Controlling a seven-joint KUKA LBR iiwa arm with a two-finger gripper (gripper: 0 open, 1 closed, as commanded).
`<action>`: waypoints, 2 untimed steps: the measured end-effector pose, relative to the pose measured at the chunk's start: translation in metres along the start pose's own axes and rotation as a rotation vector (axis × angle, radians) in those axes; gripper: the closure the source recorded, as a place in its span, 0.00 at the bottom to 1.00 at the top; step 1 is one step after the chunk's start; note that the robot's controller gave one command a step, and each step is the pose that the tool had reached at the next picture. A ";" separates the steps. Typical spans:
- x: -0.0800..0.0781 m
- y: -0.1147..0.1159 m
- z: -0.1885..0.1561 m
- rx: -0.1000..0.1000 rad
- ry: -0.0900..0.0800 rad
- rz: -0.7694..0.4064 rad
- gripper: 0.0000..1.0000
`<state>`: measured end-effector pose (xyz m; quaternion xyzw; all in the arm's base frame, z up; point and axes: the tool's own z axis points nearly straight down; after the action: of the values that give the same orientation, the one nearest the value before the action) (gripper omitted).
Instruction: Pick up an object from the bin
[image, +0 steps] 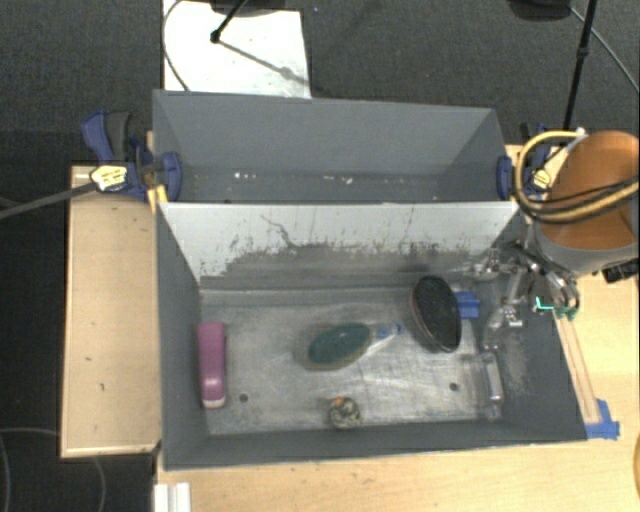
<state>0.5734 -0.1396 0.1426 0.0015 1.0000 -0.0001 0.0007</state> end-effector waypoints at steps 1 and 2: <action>-0.005 0.043 0.072 -0.001 -0.002 0.142 0.00; -0.004 0.103 0.069 0.000 -0.007 -0.024 0.00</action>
Offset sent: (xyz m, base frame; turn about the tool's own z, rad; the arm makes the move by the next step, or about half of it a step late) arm 0.0037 0.0414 -0.0726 0.1436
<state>0.5778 -0.0367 0.0736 -0.0105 0.9999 -0.0003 0.0042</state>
